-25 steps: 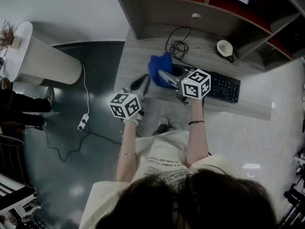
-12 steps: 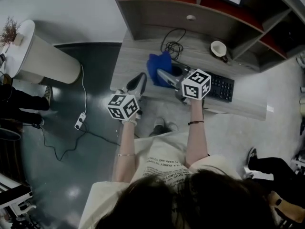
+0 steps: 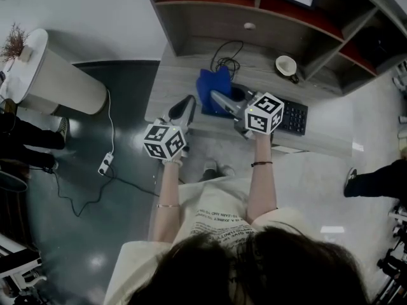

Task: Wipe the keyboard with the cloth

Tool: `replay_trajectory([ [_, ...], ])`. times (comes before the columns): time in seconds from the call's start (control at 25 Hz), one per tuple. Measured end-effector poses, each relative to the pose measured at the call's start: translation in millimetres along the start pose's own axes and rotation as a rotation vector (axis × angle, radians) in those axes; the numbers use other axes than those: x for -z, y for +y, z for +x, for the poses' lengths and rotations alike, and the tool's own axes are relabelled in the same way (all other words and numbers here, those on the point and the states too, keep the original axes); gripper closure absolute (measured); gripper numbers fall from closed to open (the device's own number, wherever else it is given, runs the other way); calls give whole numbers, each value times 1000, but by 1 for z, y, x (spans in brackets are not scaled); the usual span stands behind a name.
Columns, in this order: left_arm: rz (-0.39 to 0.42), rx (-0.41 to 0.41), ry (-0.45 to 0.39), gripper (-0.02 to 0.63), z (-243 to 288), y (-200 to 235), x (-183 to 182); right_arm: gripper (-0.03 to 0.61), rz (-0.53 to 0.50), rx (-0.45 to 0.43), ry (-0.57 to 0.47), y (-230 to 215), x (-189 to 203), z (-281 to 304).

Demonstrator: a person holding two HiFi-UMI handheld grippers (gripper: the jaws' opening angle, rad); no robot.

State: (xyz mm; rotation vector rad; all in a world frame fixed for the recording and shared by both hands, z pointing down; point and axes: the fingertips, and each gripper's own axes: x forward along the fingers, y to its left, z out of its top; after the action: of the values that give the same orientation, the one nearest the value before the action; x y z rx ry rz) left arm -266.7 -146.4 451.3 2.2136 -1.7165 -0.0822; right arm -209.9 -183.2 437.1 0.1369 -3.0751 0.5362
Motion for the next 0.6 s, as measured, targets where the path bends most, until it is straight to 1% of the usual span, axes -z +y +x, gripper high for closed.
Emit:
replay_trajectory([
  [0.28, 33, 4, -10, 612, -3, -5, -8, 520, -19, -6, 12, 6, -2, 0],
  [0.6, 39, 14, -20, 612, -5, -9, -11, 520, -49, -10, 3, 13, -9, -2],
])
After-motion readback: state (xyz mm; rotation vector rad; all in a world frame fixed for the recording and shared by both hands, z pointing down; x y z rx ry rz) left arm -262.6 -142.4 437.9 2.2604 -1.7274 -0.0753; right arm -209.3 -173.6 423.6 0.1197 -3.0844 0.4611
